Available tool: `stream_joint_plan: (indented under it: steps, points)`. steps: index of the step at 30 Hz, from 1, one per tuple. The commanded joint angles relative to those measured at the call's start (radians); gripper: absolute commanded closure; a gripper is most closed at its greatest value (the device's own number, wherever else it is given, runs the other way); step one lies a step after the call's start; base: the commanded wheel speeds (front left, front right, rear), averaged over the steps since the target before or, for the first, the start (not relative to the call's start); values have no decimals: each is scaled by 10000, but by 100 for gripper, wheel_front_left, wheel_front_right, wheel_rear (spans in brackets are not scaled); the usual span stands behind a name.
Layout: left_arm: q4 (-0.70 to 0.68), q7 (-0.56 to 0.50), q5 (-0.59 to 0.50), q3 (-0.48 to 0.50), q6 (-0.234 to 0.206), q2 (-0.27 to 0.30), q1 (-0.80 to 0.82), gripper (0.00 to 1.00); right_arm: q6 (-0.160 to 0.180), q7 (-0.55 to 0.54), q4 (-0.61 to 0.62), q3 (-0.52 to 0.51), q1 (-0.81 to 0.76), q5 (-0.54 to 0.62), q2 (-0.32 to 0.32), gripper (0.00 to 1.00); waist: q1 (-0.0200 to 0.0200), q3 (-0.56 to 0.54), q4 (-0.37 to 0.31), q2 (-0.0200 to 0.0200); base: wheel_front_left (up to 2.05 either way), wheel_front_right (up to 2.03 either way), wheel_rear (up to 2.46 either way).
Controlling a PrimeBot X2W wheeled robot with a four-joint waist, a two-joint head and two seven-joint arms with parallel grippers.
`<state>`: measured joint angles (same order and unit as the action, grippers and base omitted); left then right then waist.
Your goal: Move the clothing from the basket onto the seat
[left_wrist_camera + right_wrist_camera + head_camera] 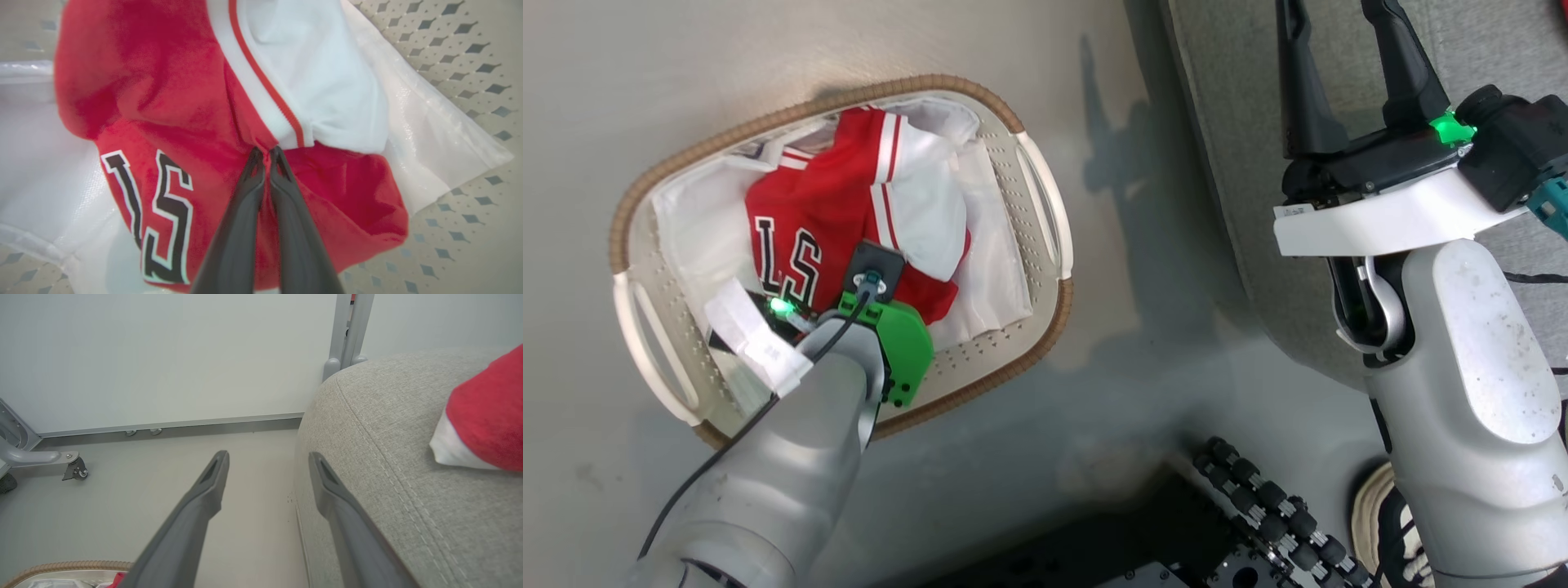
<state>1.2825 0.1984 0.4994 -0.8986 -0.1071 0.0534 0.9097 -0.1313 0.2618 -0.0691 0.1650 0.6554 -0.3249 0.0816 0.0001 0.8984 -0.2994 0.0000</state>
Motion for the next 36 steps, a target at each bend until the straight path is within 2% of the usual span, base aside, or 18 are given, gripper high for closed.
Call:
stream_joint_plan:
  steps: [1,10,14,19,23,29,36]
  points:
    - [-14,123,107,57,86,17,-194,100,10,46,-62,-24,-184,-56,51,0,-1,-546,202,0,0,0,0]
    - [-755,659,630,268,632,-21,-1103,100,10,46,-390,57,-876,-33,329,0,-1,-2045,962,0,0,0,0]
    - [-1804,674,633,560,577,-27,-1527,100,10,46,-535,88,-1331,-17,427,0,-1,-2807,1362,0,0,0,0]
    - [-3291,671,152,1315,500,99,-2483,100,10,46,-748,188,-1880,40,465,0,-1,-3883,1767,0,0,0,0]
    - [-4348,673,-281,2038,607,165,-3354,100,10,46,-902,295,-2264,64,493,0,-1,-4685,1982,0,0,0,0]
    - [-5705,674,-973,3107,866,134,-4449,100,10,46,-1088,347,-2866,112,456,0,-1,-5725,2265,0,0,0,0]
    - [-7216,674,-1593,4310,1241,61,-5166,100,10,46,-1186,482,-3450,207,395,0,-1,-6439,2438,0,0,0,0]
